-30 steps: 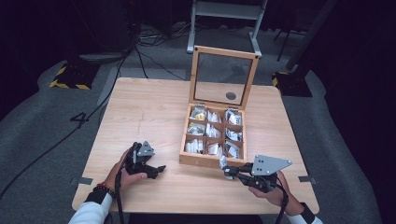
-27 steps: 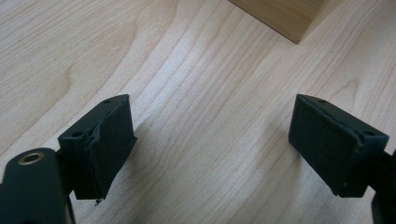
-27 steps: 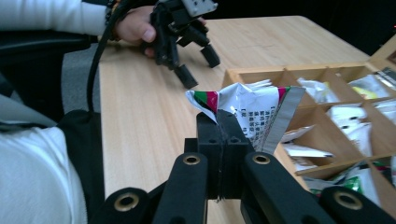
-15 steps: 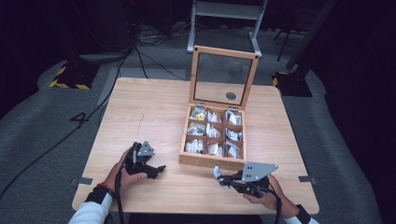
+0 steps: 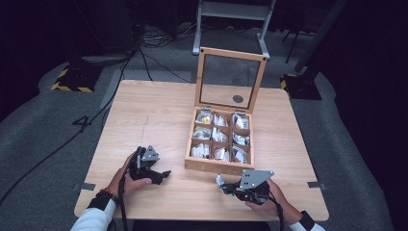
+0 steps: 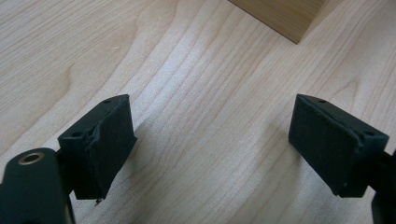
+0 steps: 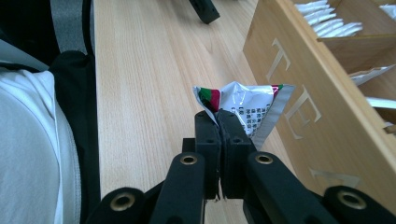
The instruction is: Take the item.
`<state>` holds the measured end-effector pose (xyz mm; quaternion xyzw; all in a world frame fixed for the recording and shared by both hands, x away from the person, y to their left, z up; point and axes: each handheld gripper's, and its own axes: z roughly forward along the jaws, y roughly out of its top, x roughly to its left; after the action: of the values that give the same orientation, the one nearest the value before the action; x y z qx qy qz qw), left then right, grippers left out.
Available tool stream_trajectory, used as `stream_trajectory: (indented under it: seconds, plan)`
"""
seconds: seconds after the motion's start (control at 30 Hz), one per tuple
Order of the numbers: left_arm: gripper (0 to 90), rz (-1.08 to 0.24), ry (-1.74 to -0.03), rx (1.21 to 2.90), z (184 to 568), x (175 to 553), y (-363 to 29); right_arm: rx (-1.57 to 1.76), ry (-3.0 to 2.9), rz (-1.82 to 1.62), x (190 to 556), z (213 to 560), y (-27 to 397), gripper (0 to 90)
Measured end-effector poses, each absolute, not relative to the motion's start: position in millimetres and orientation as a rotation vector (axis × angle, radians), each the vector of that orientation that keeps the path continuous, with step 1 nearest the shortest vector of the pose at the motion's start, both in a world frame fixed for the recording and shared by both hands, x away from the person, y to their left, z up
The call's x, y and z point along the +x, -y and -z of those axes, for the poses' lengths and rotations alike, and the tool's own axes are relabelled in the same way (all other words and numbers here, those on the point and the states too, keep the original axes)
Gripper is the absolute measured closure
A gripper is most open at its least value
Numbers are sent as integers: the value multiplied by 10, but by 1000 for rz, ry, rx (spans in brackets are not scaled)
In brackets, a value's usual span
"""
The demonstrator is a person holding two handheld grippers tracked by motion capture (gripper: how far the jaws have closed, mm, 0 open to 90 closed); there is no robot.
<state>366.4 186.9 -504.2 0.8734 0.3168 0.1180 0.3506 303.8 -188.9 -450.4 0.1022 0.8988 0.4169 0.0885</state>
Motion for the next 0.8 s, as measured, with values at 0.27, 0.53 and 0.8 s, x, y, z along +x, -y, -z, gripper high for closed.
stream_trajectory:
  seconds: [0.27, 0.53, 0.8]
  plan:
    - [145, -305, -820, 2262, 5042, 3664, -1869, 308, -2697, -1219, 3041, 4571, 1842, 868]
    - [145, -305, -820, 2261, 5043, 3664, -1869, 297, -2726, -1191, 3039, 4640, 1790, 838]
    - [145, -305, -820, 2261, 5043, 3664, -1869, 293, -2773, -1174, 3040, 4689, 1763, 781]
